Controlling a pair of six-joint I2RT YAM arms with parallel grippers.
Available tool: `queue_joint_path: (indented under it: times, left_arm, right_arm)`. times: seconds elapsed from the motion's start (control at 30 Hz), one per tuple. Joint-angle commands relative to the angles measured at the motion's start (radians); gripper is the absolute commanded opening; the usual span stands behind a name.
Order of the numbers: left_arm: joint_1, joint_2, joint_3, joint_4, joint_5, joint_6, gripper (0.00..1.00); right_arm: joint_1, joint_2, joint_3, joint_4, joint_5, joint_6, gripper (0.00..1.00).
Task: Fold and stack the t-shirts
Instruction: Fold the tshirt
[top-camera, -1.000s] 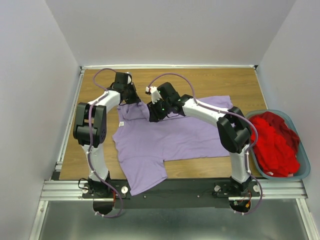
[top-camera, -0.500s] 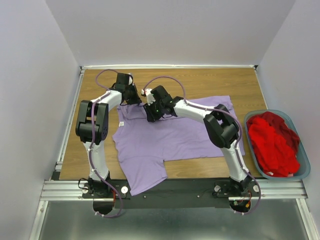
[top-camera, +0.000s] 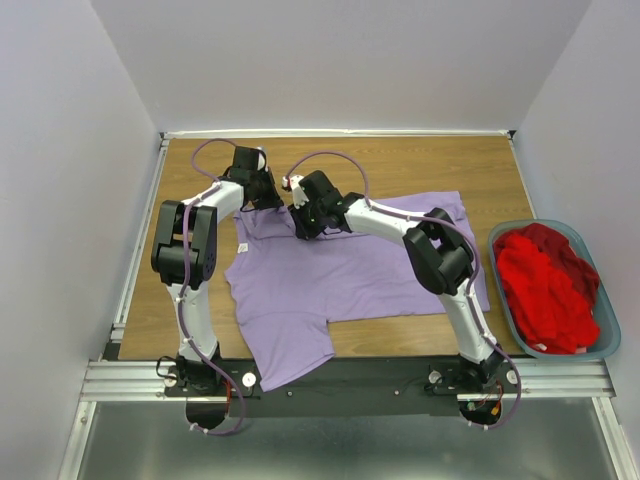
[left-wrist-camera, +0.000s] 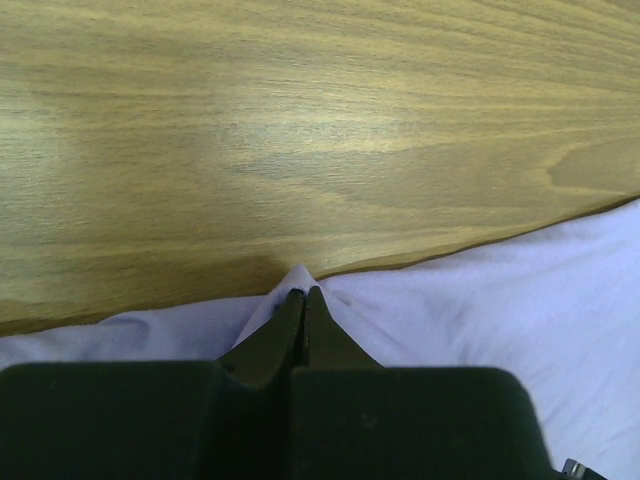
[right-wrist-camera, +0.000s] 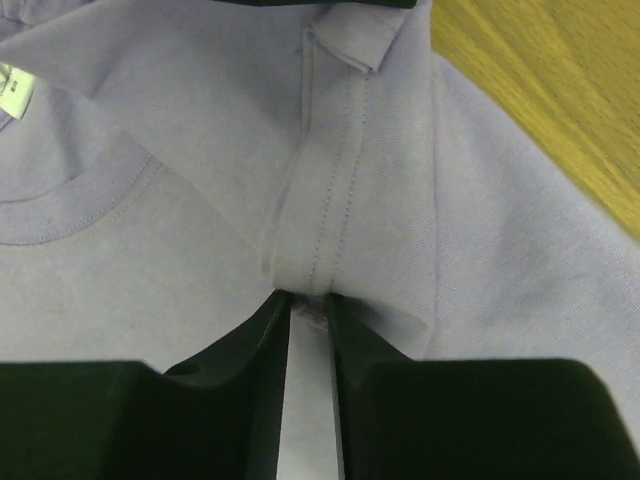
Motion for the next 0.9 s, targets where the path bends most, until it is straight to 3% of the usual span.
queue_joint_path:
  times: [0.0, 0.2, 0.53, 0.87]
  left_arm:
    - [0.000, -0.021, -0.011, 0.018, 0.023, 0.013, 0.00]
    - [0.000, -0.033, -0.017, 0.016, 0.020, 0.011, 0.00]
    - [0.001, -0.117, -0.032, -0.019, -0.012, 0.017, 0.00]
    - [-0.005, -0.334, -0.219, -0.047, -0.007, 0.008, 0.00]
  right_arm:
    - [0.011, 0.035, 0.010, 0.012, 0.047, 0.013, 0.24]
    - [0.012, 0.029, 0.001, 0.012, 0.061, 0.018, 0.04]
    - [0.012, -0.097, -0.047, 0.008, 0.012, 0.053, 0.00]
    - [0.012, -0.224, -0.188, -0.052, -0.093, 0.045, 0.01]
